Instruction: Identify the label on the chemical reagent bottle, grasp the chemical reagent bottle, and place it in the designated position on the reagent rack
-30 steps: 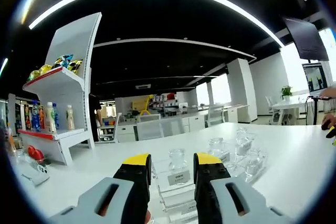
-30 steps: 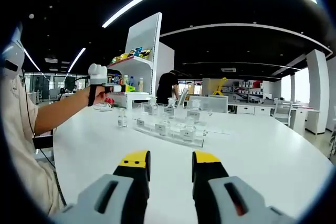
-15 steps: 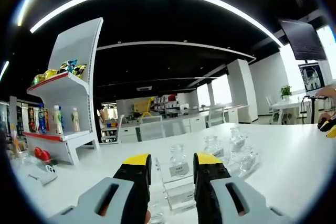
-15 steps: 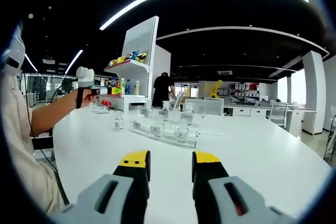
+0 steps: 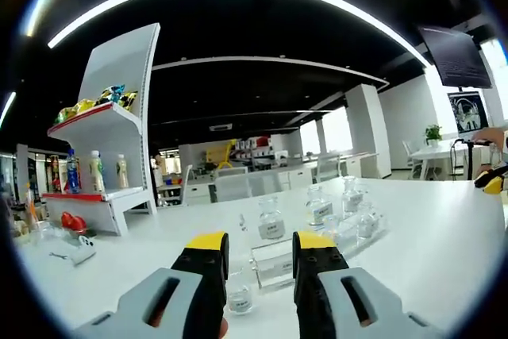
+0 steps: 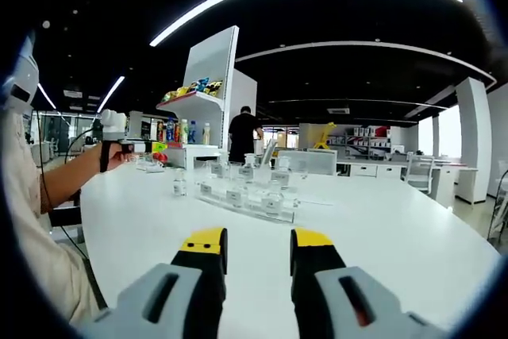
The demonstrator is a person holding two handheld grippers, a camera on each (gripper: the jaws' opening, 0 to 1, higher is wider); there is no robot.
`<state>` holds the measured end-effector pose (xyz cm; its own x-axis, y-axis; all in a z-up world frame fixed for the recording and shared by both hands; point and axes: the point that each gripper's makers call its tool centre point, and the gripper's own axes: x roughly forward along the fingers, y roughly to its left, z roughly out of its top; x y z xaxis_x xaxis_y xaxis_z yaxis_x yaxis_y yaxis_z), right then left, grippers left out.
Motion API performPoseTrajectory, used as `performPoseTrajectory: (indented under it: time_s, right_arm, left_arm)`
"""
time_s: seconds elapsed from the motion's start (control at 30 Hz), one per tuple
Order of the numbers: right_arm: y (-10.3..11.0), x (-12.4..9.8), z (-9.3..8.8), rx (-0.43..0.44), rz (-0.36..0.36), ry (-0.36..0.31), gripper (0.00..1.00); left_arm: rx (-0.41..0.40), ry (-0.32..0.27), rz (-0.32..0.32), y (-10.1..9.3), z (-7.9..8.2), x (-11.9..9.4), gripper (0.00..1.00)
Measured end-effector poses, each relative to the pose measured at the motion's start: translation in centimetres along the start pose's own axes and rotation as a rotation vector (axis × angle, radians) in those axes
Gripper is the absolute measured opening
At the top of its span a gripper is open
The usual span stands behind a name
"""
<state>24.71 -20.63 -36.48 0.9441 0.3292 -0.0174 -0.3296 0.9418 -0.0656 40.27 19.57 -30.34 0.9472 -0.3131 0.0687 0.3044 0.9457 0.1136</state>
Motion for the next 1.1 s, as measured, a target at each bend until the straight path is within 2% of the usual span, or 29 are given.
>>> performPoseTrajectory:
  time_s: [0.4,0.7,0.87,1.1]
  right_arm:
    - [0.3,-0.3,0.2,-0.008,0.000,-0.001,0.31]
    - [0.5,-0.3,-0.3,0.003,0.005,-0.002,0.31]
    - [0.4,-0.2,-0.4,0.009,-0.004,0.011,0.31]
    - [0.4,-0.4,-0.3,0.008,-0.010,0.008,0.31]
  left_arm:
    - [-0.007,-0.009,0.007,0.2,-0.3,-4.2,0.33]
    - [-0.043,-0.006,0.065,2.6,-1.1,-7.5,0.33]
    - [-0.067,-0.020,0.094,3.9,-1.1,-9.2,0.34]
    - [-0.055,-0.028,0.121,5.0,-0.9,-9.9,0.34]
